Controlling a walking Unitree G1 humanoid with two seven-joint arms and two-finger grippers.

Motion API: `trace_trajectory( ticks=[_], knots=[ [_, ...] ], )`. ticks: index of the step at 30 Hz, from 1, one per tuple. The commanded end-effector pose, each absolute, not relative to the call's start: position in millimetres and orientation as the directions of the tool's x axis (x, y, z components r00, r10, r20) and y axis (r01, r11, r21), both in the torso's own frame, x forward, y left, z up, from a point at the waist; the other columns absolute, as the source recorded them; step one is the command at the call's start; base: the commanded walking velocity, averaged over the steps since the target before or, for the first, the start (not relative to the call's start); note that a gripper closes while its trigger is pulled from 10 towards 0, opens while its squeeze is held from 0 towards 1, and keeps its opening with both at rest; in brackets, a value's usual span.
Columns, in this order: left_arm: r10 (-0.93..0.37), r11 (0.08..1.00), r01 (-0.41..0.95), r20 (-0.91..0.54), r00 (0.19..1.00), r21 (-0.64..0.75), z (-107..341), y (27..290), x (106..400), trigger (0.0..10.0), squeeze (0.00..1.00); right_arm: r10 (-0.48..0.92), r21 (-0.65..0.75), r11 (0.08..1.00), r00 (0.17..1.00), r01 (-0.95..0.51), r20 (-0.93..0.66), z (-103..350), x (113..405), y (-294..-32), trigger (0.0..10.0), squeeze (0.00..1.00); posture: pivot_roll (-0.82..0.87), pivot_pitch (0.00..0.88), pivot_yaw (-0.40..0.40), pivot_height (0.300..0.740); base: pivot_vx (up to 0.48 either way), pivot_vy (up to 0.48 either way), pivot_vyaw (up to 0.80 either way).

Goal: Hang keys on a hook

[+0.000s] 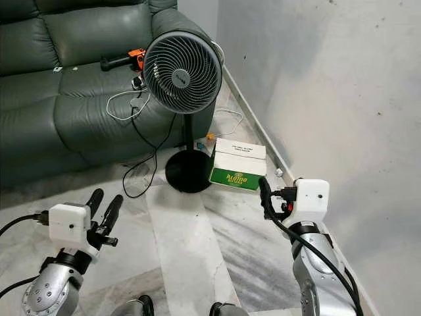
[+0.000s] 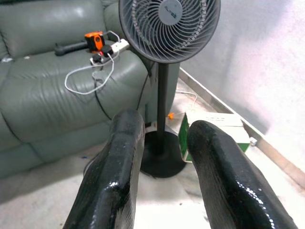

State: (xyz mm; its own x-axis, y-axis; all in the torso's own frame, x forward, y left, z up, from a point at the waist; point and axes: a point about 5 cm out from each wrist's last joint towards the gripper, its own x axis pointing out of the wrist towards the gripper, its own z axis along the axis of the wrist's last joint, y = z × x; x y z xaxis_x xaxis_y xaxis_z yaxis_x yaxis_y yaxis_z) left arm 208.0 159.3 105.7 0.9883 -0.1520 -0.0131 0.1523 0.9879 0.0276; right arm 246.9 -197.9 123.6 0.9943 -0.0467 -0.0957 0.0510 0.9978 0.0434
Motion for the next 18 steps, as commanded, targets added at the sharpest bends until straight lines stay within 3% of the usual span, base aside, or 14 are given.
trace_trajectory(
  ticks=[1, 7, 10, 13, 18],
  knots=[
    [-0.134, 0.991, 0.134, -0.039, 0.990, 0.009, 102.3, 160.2, 204.4, 10.0, 0.00, -0.161, 0.032, 0.986, 0.978, 0.166, -0.136, 119.9, 236.9, -216.7, 10.0, 0.00, -0.08, 0.137, -0.017, 0.740, 0.000, 0.000, 0.00],
    [-0.107, 0.994, 0.106, -0.056, 0.993, -0.026, 98.7, 162.5, 200.7, 10.0, 0.00, -0.180, -0.001, 0.983, 0.976, 0.182, -0.121, 116.4, 234.5, -215.3, 10.0, 0.00, -0.06, 0.130, -0.031, 0.740, 0.000, 0.000, 0.00],
    [-0.097, 0.995, 0.097, -0.036, 0.995, -0.008, 96.6, 167.9, 202.5, 10.0, 0.00, -0.156, -0.011, 0.988, 0.979, 0.156, -0.130, 109.5, 237.3, -207.5, 10.0, 0.00, -0.05, 0.128, -0.037, 0.740, 0.000, 0.000, -0.62],
    [0.007, 1.000, -0.009, -0.075, 0.997, -0.029, 85.8, 182.6, 205.9, 10.0, 0.00, -0.139, 0.010, 0.990, 0.981, 0.142, -0.135, 106.2, 234.4, -203.3, 10.0, 0.00, -0.06, 0.133, -0.030, 0.740, 0.000, 0.000, -0.17],
    [-0.026, 1.000, 0.026, -0.085, 0.996, 0.005, 85.7, 175.7, 201.8, 10.0, 0.00, -0.143, 0.024, 0.989, 0.980, 0.148, -0.138, 103.2, 228.4, -202.2, 10.0, 0.00, -0.07, 0.147, -0.019, 0.740, 0.000, 0.000, -0.60]
  ],
)
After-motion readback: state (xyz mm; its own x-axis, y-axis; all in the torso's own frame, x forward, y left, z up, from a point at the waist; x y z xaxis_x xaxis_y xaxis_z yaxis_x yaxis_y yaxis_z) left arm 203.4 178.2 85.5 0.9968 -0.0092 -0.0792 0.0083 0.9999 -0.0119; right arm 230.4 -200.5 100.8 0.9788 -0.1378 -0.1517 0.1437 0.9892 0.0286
